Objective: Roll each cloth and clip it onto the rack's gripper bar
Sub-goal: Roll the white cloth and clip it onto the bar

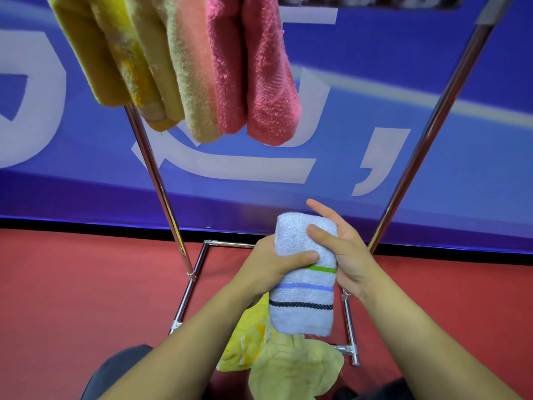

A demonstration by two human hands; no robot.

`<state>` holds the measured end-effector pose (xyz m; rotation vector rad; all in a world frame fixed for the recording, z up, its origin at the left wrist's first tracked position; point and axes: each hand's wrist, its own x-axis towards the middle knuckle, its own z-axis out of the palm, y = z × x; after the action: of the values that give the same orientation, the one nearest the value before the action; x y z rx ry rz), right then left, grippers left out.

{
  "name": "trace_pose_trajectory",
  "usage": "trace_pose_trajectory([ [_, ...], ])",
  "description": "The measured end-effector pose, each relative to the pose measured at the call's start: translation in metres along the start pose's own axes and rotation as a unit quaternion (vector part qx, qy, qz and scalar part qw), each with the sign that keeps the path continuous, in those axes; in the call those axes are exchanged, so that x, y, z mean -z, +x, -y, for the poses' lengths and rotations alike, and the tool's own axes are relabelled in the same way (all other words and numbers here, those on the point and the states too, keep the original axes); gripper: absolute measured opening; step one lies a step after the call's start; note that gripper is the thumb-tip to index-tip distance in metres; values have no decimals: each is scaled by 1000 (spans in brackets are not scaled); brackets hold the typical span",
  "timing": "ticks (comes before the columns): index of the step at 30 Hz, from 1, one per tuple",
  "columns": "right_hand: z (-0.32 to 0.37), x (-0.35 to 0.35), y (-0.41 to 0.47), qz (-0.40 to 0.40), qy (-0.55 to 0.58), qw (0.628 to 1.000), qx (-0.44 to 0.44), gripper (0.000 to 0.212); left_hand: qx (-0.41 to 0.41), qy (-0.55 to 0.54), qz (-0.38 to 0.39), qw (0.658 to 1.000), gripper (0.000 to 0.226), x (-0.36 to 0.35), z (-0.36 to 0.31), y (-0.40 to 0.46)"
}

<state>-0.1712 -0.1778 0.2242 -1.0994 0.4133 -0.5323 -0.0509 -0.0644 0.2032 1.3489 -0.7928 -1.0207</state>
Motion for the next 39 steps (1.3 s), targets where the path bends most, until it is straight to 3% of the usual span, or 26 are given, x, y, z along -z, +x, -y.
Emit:
trace_pose_trajectory([
  [6, -1, 1, 3, -5, -6, 1000, -4, 54, 9, -31, -23, 999, 29, 2, 1, 0],
  [10, 2, 2, 6, -52, -22, 998, 10, 55, 10, -49, -53, 997, 23, 6, 0, 4],
  [13, 2, 10, 9, -119, -135, 983, 36, 48, 10, -29, -72, 997, 21, 15, -2, 6],
  [15, 2, 17, 11, -132, -221, 965, 58, 49, 20, 9, -41, 999, 20, 22, -3, 4],
  [19, 3, 22, 8, 17, -336, 941, 34, 42, 50, 90, 56, 993, 19, 24, -3, -1],
  [21, 1, 18, 6, 60, -368, 928, 8, 29, 70, 102, 89, 988, 20, 22, -3, -3],
  [25, -1, 14, 4, 31, -375, 926, 17, 11, 90, 92, 95, 987, 23, 20, -4, -5],
  [30, 1, 16, 7, -4, -382, 924, 28, 9, 104, 126, 116, 980, 33, 20, -4, -8],
  [35, 13, 31, 8, -81, -308, 948, 31, 11, 92, 170, 142, 971, 37, 21, 1, -11],
  [39, 15, 34, 8, -91, -276, 957, 27, 13, 77, 201, 158, 964, 42, 23, -3, -11],
])
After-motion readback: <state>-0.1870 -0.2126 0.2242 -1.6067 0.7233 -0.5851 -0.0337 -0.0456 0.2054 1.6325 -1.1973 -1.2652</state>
